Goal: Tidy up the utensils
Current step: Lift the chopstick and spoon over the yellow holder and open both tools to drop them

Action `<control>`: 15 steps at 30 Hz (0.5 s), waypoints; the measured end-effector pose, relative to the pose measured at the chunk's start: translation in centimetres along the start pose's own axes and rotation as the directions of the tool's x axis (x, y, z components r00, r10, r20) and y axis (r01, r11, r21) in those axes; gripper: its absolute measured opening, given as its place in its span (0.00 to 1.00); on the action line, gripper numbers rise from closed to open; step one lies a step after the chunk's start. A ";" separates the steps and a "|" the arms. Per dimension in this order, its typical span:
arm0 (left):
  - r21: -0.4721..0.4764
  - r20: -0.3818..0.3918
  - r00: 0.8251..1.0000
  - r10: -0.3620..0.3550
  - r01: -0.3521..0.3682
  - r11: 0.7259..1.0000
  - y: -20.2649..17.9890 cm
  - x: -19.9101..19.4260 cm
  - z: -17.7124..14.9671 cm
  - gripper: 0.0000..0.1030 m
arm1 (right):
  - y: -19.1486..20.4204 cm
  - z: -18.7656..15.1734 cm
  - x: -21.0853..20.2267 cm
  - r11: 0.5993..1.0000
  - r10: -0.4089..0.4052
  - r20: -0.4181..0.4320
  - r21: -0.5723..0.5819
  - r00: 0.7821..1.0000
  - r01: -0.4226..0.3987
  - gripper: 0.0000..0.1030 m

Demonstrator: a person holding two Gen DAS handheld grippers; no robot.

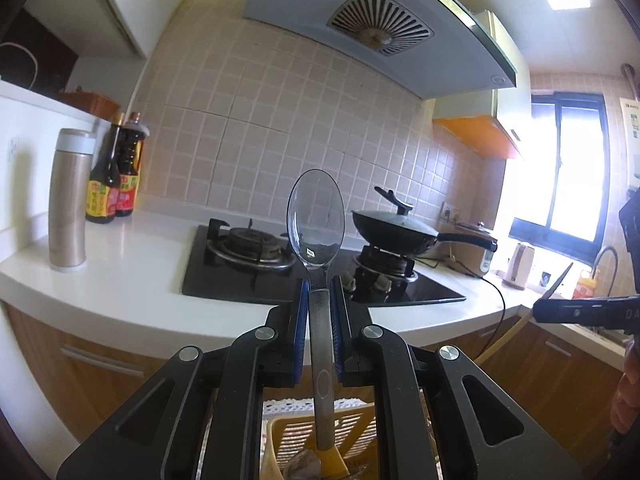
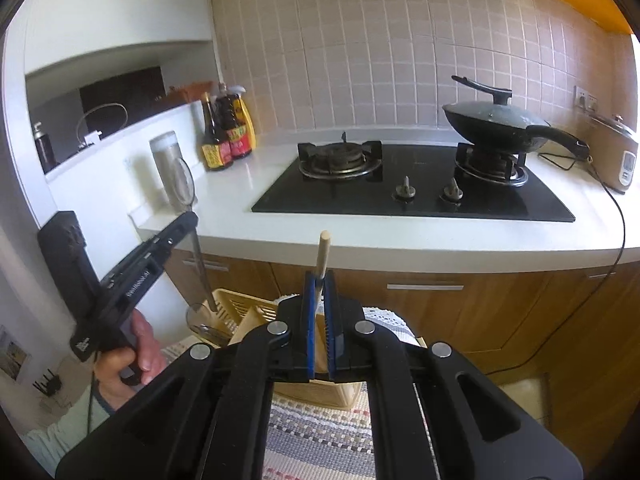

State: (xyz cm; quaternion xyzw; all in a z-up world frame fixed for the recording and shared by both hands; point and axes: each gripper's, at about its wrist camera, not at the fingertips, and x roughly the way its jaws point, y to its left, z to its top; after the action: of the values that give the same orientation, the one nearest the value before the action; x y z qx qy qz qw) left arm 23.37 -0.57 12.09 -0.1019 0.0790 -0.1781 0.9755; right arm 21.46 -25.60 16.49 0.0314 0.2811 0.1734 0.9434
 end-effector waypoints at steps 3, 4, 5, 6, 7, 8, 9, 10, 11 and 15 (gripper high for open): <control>0.011 0.004 1.000 0.011 -0.011 1.000 -0.2 0.2 -0.1 0.09 | 0.3 0.2 -1.0 1.000 -0.005 0.024 -0.010 1.000 0.005 0.03; 0.009 0.004 1.000 0.011 -0.011 1.000 -0.2 0.3 -0.1 0.09 | 0.4 0.3 -1.4 1.000 -0.013 0.034 -0.017 0.999 0.013 0.03; 0.008 0.002 1.000 0.009 -0.009 1.000 -0.2 0.3 -0.1 0.09 | 0.6 0.3 -1.7 0.999 -0.023 0.039 -0.024 0.999 0.024 0.03; 0.010 0.000 1.000 0.007 -0.007 1.000 -0.2 0.4 -0.2 0.09 | 0.7 0.4 -2.0 0.999 -0.036 0.042 -0.036 0.998 0.037 0.03; 0.017 0.000 1.000 0.012 -0.012 1.000 -0.3 0.5 -0.3 0.09 | 0.9 0.3 -2.0 0.998 -0.049 0.041 -0.044 0.998 0.050 0.03; 0.024 0.003 1.000 0.020 -0.020 1.000 -0.4 0.4 -0.5 0.09 | 1.0 0.3 -1.8 0.997 -0.062 0.039 -0.052 0.997 0.064 0.03; 0.030 0.003 1.000 0.026 -0.026 0.999 -0.4 0.5 -0.6 0.09 | 1.0 0.2 -1.6 0.996 -0.065 0.033 -0.056 0.997 0.066 0.03; 0.036 0.000 1.000 0.031 -0.031 0.999 -0.4 0.7 -0.8 0.09 | 0.9 0.1 -1.1 0.996 -0.066 0.023 -0.056 0.998 0.067 0.03; 0.037 0.004 0.999 0.044 -0.044 0.998 -0.4 0.7 -1.1 0.10 | 0.8 0.0 -0.6 0.996 -0.067 0.015 -0.053 0.998 0.068 0.03; 0.025 -0.009 0.998 0.056 -0.055 0.998 0.3 0.9 -1.9 0.10 | 0.8 -0.4 0.7 0.995 -0.076 0.009 -0.059 0.997 0.077 0.03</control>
State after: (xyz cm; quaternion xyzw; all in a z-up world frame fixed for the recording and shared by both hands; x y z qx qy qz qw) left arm 23.95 -0.92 10.08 -0.0869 0.0842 -0.1523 0.9809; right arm 21.57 -24.65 15.85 -0.0070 0.2736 0.1452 0.9508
